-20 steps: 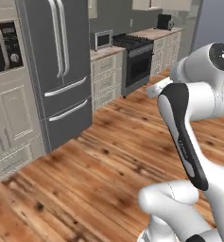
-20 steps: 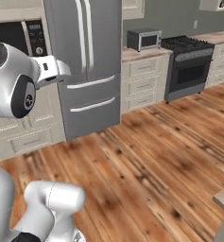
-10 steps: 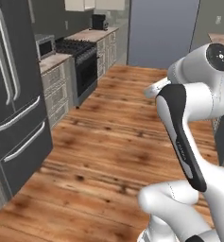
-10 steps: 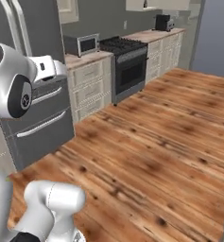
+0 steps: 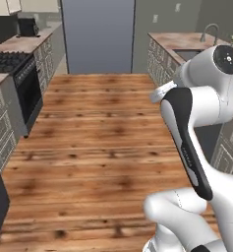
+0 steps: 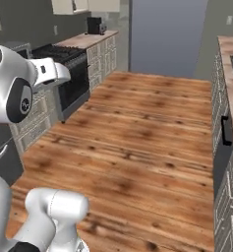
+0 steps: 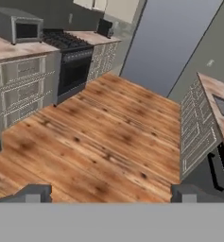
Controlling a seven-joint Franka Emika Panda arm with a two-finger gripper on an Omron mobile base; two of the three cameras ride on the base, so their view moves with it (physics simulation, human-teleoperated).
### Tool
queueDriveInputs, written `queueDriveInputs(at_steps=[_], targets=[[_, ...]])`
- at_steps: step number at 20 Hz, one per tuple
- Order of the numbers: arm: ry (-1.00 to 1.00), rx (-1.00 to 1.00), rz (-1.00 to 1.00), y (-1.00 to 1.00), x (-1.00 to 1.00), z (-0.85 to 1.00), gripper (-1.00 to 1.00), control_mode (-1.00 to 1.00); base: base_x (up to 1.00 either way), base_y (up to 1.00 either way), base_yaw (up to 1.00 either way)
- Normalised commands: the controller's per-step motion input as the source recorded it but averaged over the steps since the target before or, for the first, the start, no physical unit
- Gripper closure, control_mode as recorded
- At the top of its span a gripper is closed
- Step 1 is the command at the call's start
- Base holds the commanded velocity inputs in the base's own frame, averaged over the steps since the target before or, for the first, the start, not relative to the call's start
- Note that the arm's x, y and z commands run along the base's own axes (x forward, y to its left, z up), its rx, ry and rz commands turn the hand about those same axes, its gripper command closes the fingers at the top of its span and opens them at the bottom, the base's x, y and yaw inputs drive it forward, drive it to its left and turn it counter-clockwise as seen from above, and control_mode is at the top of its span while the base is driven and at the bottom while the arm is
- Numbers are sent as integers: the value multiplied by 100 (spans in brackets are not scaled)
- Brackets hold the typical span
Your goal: Move the mayonnaise and condiment bottle from the cabinet to the dining counter.
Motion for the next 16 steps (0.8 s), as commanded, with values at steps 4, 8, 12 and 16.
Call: queueDriveInputs(at_steps=[4,8,12,16], targets=[[0,0,0,0,0,0,-100,100,100,23,-47],[0,0,0,0,0,0,-100,100,100,21,-33],[0,0,0,0,0,0,-100,100,100,27,-31],[0,0,0,0,0,0,-100,100,100,31,-16]])
